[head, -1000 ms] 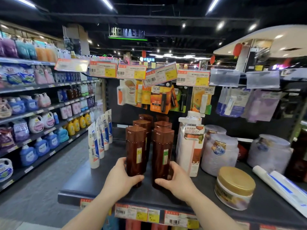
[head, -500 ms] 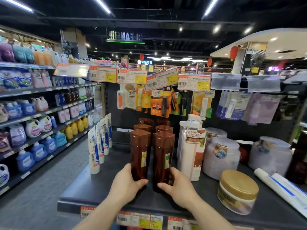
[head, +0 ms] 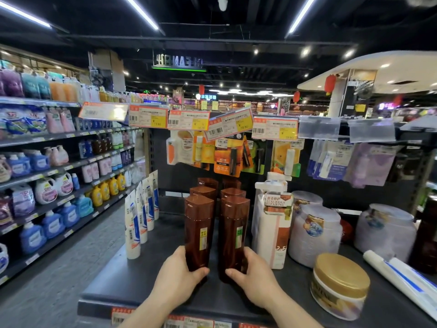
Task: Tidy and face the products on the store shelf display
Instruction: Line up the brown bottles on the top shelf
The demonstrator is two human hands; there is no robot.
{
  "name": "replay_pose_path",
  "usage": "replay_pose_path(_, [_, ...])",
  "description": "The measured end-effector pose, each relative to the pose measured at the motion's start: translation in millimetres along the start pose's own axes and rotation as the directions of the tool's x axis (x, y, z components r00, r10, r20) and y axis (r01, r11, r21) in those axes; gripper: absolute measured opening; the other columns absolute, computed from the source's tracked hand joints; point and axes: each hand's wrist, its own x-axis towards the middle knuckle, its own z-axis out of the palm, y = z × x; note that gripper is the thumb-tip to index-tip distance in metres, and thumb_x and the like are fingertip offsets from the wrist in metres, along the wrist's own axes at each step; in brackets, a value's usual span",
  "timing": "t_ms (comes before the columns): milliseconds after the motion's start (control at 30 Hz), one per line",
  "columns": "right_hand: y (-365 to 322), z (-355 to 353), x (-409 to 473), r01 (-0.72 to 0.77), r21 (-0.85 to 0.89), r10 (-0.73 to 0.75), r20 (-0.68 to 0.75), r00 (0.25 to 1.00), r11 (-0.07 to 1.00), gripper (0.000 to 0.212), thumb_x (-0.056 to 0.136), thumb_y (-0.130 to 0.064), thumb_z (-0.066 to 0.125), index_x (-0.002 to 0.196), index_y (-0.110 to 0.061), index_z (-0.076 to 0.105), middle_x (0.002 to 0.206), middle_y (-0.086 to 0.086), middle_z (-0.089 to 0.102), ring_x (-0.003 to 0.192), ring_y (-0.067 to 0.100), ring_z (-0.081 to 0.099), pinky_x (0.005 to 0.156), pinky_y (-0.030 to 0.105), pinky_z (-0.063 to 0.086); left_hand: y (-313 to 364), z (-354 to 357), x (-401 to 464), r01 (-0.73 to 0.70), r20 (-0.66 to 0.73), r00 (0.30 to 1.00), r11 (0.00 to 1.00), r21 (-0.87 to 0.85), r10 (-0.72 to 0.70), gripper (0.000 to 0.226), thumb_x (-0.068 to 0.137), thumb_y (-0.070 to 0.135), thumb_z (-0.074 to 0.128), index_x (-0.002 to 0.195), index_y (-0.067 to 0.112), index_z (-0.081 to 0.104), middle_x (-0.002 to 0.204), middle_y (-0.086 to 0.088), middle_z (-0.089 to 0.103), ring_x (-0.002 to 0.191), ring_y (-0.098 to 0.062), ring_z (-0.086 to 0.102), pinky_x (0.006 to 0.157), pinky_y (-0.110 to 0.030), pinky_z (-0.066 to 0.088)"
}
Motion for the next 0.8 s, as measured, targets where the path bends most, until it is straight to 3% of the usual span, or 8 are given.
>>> replay_pose_path(200, [-2.1,-2.0,-3.4,0.016,-0.006,-0.016,-0.022,1.0,1.0,0.043,0.083,-0.025,0.073,0.118,-0.031,0.049,0.095,-0.025,0.056,0.083,-0.013,0.053,0.069,0.0,0.04,0.0,0.0,-3.3,-0.016,-0.028,0.999,1.0,0.006,0.016,0.056,0.068,0.036,0.081,0.115,0.027,0.053,0.098,0.014,0.063,0.094,-0.006,0.06,0.08,-0.02,0.047])
replay_pose_path(367, [-5.5,-4.2,-4.8,-0.006,0.011,0.006,-0.001,1.0,1.0,0.053,0.083,-0.026,0.074,0.13,-0.026,0.048,0.104,-0.02,0.056,0.095,-0.005,0.055,0.078,0.003,0.038,-0.4,-1.5,-2.8,-0.015,-0.01,1.0,1.0,-0.003,0.015,0.056,0.069,0.037,0.082,0.115,0.028,0.052,0.098,0.016,0.061,0.093,-0.005,0.058,0.077,-0.018,0.044])
replay_pose_path(533, [-6.4,-4.2,-4.4,-0.003,0.02,0.003,0.007,1.0,1.0,0.051,0.084,-0.023,0.073,0.128,-0.024,0.048,0.102,-0.02,0.056,0.084,-0.012,0.052,0.065,-0.005,0.038,0.3,-3.7,-2.4,-0.01,-0.003,1.0,1.0,-0.009,0.01,0.057,0.067,0.038,0.083,0.113,0.029,0.052,0.097,0.017,0.06,0.092,-0.005,0.058,0.078,-0.018,0.044])
replay_pose_path(800, [-8.3,-4.3,-6.0,-0.015,0.039,0.014,0.014,1.0,0.999,0.057,0.084,-0.025,0.073,0.134,-0.023,0.046,0.103,-0.023,0.055,0.086,-0.012,0.052,0.065,-0.002,0.04,-0.4,-4.4,-5.6,-0.008,0.039,0.999,1.0,-0.009,0.009,0.062,0.065,0.041,0.083,0.118,0.028,0.053,0.108,0.013,0.065,0.099,-0.004,0.06,0.087,-0.022,0.049])
